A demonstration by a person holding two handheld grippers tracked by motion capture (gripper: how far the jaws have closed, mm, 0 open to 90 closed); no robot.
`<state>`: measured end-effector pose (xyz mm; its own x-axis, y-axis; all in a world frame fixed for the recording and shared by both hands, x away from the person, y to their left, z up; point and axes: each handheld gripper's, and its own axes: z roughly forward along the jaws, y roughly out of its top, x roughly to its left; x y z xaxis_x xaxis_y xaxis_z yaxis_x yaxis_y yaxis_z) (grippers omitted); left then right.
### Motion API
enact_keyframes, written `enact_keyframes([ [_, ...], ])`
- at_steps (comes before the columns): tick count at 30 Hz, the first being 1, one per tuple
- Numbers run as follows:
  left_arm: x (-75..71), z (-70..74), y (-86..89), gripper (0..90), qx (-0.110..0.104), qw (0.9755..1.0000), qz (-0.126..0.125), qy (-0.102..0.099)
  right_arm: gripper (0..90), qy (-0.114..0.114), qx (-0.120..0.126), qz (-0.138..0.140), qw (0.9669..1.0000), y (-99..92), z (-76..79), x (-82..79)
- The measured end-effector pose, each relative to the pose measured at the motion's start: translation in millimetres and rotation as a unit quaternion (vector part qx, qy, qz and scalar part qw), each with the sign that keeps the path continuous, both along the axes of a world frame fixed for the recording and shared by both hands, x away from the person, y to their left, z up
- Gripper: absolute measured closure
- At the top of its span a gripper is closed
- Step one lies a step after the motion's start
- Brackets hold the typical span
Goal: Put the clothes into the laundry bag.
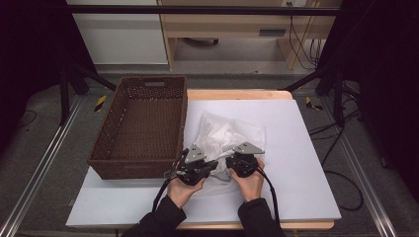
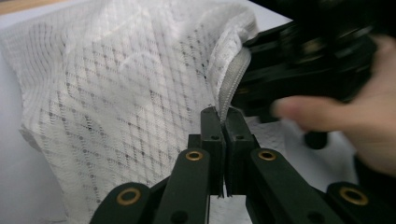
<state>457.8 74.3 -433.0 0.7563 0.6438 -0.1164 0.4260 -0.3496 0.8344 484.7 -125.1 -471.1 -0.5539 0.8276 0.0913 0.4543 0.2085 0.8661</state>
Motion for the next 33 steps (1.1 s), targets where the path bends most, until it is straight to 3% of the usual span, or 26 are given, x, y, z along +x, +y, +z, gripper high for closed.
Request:
enact_keyframes([
  [5,6.5,-7.0,-2.7,88.1,0.003,0.9999,0.009,0.006,61.5,0.006,0.002,0.044,0.9990,-24.2,19.6,-30.1],
  [9,8.1,-8.1,-4.0,88.1,0.004,0.9999,0.012,0.003,54.0,0.002,-0.010,0.030,0.9995,-47.5,22.3,-48.9],
  [13,9.0,-9.6,-6.1,88.0,0.005,0.9999,0.011,0.002,46.5,0.040,-0.022,-0.013,0.9989,-56.5,0.7,-42.7],
  [16,8.6,-10.3,-6.5,87.9,0.005,0.9999,0.010,0.001,40.6,0.064,-0.052,-0.018,0.9965,-49.8,-12.9,-31.0],
  [17,8.2,-10.7,-6.4,87.9,0.004,1.0000,0.009,0.001,40.6,0.070,-0.050,-0.016,0.9962,-47.8,-15.9,-28.3],
  [21,7.4,-10.4,-5.7,87.8,0.003,1.0000,0.009,-0.001,46.8,0.067,-0.048,-0.016,0.9965,-43.6,-16.3,-27.1],
  [22,7.3,-10.2,-5.6,87.8,0.003,1.0000,0.008,-0.001,52.8,0.065,-0.045,-0.018,0.9967,-45.4,-15.5,-27.1],
  [24,7.3,-9.8,-5.3,87.7,0.001,1.0000,0.009,-0.002,73.1,0.058,-0.040,-0.018,0.9973,-48.3,-13.0,-28.4],
  [25,7.4,-9.6,-5.1,87.8,0.000,1.0000,0.009,-0.002,82.9,0.044,-0.026,-0.015,0.9986,-51.2,-9.5,-31.4],
  [26,7.4,-9.0,-4.8,87.7,-0.004,1.0000,0.009,-0.001,86.9,0.037,-0.017,-0.013,0.9991,-51.9,-6.5,-34.0],
  [27,7.2,-7.9,-4.4,87.8,-0.006,0.9999,0.009,-0.001,87.8,0.020,-0.007,-0.003,0.9998,-51.4,-1.5,-37.4],
  [29,6.3,-4.2,-4.1,87.8,-0.010,0.9999,0.007,-0.005,88.4,0.007,-0.008,0.019,0.9998,-45.1,5.5,-41.4],
  [33,-0.7,8.9,-5.4,88.1,-0.018,0.9996,-0.006,-0.019,88.5,-0.005,0.007,0.048,0.9988,-23.5,9.4,-37.4],
])
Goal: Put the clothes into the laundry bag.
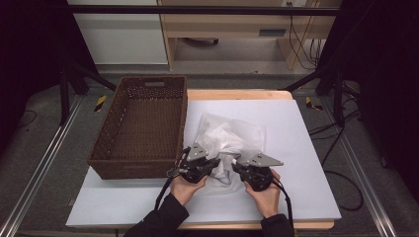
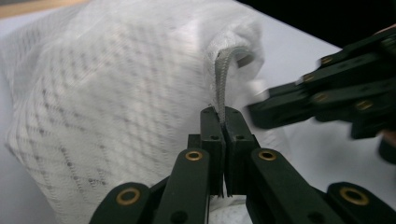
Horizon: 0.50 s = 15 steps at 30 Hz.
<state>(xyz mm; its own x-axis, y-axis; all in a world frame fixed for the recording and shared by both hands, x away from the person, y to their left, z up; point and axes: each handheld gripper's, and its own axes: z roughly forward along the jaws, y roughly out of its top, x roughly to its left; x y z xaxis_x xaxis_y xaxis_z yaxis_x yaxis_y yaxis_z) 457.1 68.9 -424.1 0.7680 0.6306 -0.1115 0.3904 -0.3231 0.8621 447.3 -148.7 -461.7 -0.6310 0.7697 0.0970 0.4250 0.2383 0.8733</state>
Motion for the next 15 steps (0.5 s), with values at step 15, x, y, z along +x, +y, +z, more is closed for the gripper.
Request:
enact_keyframes([
  [15,-8.4,-9.7,1.8,88.4,0.012,0.9995,-0.023,0.017,88.0,-0.021,-0.061,-0.162,0.9847,24.3,-23.3,56.5],
])
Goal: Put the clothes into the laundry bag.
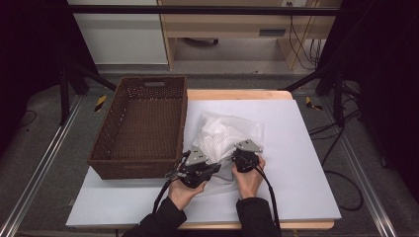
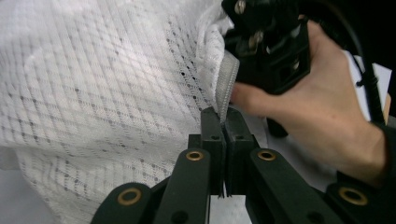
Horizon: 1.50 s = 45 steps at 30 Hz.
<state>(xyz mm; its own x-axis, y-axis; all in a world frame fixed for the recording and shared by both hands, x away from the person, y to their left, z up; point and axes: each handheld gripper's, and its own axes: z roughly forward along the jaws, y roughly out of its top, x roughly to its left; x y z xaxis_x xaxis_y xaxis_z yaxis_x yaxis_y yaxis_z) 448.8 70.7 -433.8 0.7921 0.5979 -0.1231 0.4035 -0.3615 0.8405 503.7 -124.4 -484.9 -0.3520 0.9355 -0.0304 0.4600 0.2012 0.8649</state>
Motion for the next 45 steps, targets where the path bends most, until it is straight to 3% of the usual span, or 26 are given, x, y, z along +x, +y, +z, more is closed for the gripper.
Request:
enact_keyframes([
  [3,2.0,-7.2,0.3,88.3,0.006,1.0000,0.002,0.007,83.3,0.013,0.000,0.007,0.9999,-8.6,3.9,-5.7],
  [6,3.7,-10.0,1.4,88.2,0.004,1.0000,0.003,0.008,72.0,0.040,0.005,0.046,0.9981,-21.5,11.3,-18.2],
  [9,7.5,-8.0,4.0,88.1,-0.007,0.9999,0.015,0.002,65.1,0.025,-0.003,0.090,0.9956,-30.1,18.8,-41.4],
  [13,9.2,-3.8,7.5,88.2,-0.014,0.9996,0.024,-0.002,52.2,0.016,0.034,0.118,0.9922,-31.2,24.8,-61.3],
  [16,9.2,-1.7,9.6,88.2,-0.018,0.9994,0.028,-0.005,48.8,0.021,0.072,0.142,0.9870,-15.5,24.6,-59.8],
  [17,9.0,0.8,11.6,88.2,-0.019,0.9994,0.028,-0.008,48.8,0.033,0.080,0.150,0.9849,-7.1,21.3,-55.6],
  [18,8.2,2.1,12.2,88.3,-0.020,0.9994,0.027,-0.009,50.4,0.040,0.075,0.149,0.9851,1.6,16.8,-50.1],
  [20,5.8,3.9,12.6,88.4,-0.024,0.9994,0.024,-0.011,62.6,0.046,0.060,0.129,0.9887,16.1,6.4,-36.4],
  [21,4.0,4.6,12.4,88.4,-0.026,0.9994,0.021,-0.013,69.5,0.051,0.064,0.114,0.9901,20.5,1.3,-29.5],
  [23,0.3,5.6,12.1,88.5,-0.028,0.9994,0.015,-0.014,81.2,0.073,0.081,0.094,0.9896,22.1,-3.2,-17.7],
  [24,-1.6,6.0,12.0,88.6,-0.027,0.9995,0.011,-0.015,87.2,0.070,0.087,0.073,0.9911,21.7,-3.0,-12.5],
  [27,-8.1,7.1,8.6,88.6,-0.035,0.9993,0.002,-0.013,88.7,0.052,0.057,0.028,0.9966,21.1,-1.5,-0.2],
  [30,-12.6,5.8,1.6,88.6,-0.019,0.9997,-0.006,-0.016,88.9,0.052,0.080,-0.018,0.9953,15.7,-2.3,11.0],
  [32,-11.4,1.7,-1.0,88.5,-0.014,0.9998,-0.006,-0.011,88.6,0.057,0.085,-0.015,0.9947,13.8,-1.9,13.8],
  [35,-6.6,-6.4,-0.7,88.2,-0.013,0.9999,-0.005,0.001,80.5,0.067,0.085,0.021,0.9940,7.3,1.6,6.1],
  [38,-2.1,-14.8,-0.5,87.8,-0.003,1.0000,0.002,0.008,69.6,0.065,0.058,0.065,0.9940,-6.7,13.0,-18.2],
  [40,0.9,-18.5,-0.8,87.4,0.002,0.9999,0.004,0.011,65.0,0.047,0.055,0.088,0.9935,-22.3,20.3,-40.5],
  [42,3.6,-21.6,-2.5,85.8,0.008,0.9998,0.005,0.015,61.8,0.036,0.049,0.089,0.9941,-40.7,25.8,-59.7],
  [45,5.4,-22.9,-5.7,80.2,0.012,0.9998,0.008,0.014,56.7,0.036,0.029,0.054,0.9975,-64.2,26.4,-64.4],
])
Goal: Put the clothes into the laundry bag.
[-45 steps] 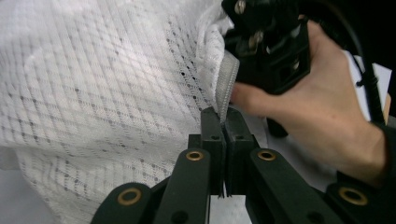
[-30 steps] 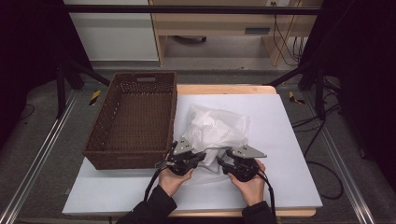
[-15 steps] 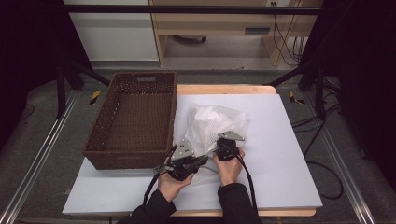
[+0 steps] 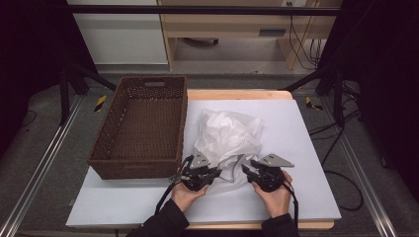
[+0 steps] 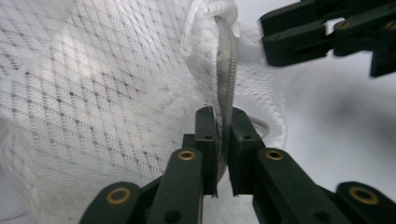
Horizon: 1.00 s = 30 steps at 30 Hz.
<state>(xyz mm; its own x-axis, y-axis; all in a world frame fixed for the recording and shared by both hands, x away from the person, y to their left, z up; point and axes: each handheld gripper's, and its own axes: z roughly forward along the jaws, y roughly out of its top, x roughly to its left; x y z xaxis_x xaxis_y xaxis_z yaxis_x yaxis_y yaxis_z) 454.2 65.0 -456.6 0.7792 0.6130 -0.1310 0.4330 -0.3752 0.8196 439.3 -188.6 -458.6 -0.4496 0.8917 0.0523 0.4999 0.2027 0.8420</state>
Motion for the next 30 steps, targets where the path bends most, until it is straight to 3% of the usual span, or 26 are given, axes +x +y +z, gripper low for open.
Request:
enact_keyframes([
  [1,-0.4,1.2,0.1,77.6,-0.001,1.0000,-0.001,0.000,55.2,0.002,-0.009,-0.014,0.9999,-5.3,-4.1,4.4],
  [3,-3.4,6.1,3.1,71.0,0.003,0.9999,-0.002,-0.010,55.4,0.028,-0.011,-0.026,0.9992,-11.3,-15.3,15.2],
  [7,-13.8,15.5,18.7,61.8,0.015,0.9997,0.004,-0.018,63.5,0.054,-0.029,-0.022,0.9979,-9.5,-28.6,27.1],
  [9,-21.4,15.8,29.8,59.5,0.025,0.9994,0.008,-0.021,76.5,0.047,-0.039,-0.029,0.9977,-9.1,-29.3,27.3],
  [10,-25.3,14.4,35.5,58.9,0.031,0.9992,0.012,-0.021,85.5,0.054,-0.030,-0.027,0.9977,-10.5,-28.1,26.5],
  [14,-35.8,3.1,57.0,58.6,0.040,0.9985,0.037,-0.008,88.0,0.055,-0.025,-0.029,0.9977,-18.5,-19.8,8.8],
  [16,-36.5,-4.3,63.0,58.7,0.045,0.9978,0.048,-0.004,87.7,0.054,-0.019,-0.036,0.9977,-29.5,-16.1,-8.5],
  [17,-35.3,-8.2,64.6,58.8,0.045,0.9976,0.052,0.002,86.7,0.064,-0.014,-0.038,0.9971,-35.4,-16.8,-16.8],
  [20,-30.2,-17.6,63.1,58.8,0.056,0.9964,0.062,0.013,80.1,0.073,-0.009,-0.042,0.9964,-50.7,-28.0,-33.0],
  [21,-29.2,-20.3,61.9,58.7,0.059,0.9960,0.065,0.014,75.6,0.075,0.008,-0.037,0.9965,-54.9,-28.3,-34.6],
  [23,-27.8,-25.2,59.6,58.6,0.065,0.9951,0.073,0.020,64.0,0.063,0.006,-0.041,0.9972,-58.4,-24.2,-32.6],
  [24,-27.4,-26.8,59.0,58.6,0.067,0.9949,0.073,0.018,60.2,0.043,0.009,-0.039,0.9983,-58.8,-20.2,-29.5],
  [27,-28.5,-27.5,56.8,58.0,0.067,0.9946,0.079,0.014,55.8,0.016,0.017,-0.024,0.9995,-52.8,-11.7,-15.9],
  [30,-31.4,-27.5,52.3,59.8,0.082,0.9919,0.097,0.005,55.5,0.015,0.017,-0.020,0.9995,-44.3,-9.1,3.2],
])
